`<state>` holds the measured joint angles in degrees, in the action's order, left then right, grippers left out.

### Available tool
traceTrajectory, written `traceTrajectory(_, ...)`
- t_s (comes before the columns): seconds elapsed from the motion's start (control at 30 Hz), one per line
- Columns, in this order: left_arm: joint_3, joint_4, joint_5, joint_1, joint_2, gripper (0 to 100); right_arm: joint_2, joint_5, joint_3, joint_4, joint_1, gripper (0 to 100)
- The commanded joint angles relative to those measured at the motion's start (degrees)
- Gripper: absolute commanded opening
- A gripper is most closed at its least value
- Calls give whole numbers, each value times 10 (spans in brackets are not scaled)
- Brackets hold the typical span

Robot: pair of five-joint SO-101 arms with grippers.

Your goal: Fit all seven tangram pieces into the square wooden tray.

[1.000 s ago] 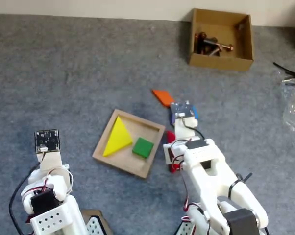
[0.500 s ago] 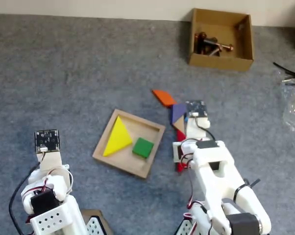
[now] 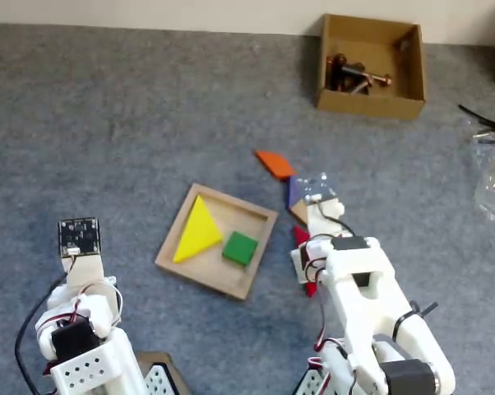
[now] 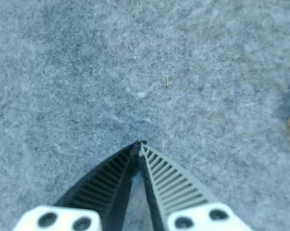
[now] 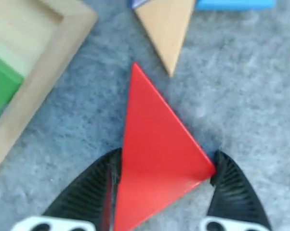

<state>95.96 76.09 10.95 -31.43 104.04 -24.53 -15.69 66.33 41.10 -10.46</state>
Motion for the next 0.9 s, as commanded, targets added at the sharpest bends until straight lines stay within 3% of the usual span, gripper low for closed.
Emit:
traceTrajectory(0.0,12,5,-5,8,3,5,3,-61,7,10,18,173)
traceTrajectory(0.13,12,5,-5,8,3,5,3,-88,7,10,18,173)
traceTrajectory(0.87,12,5,-5,8,3,5,-2,-86,5,13,-32,173)
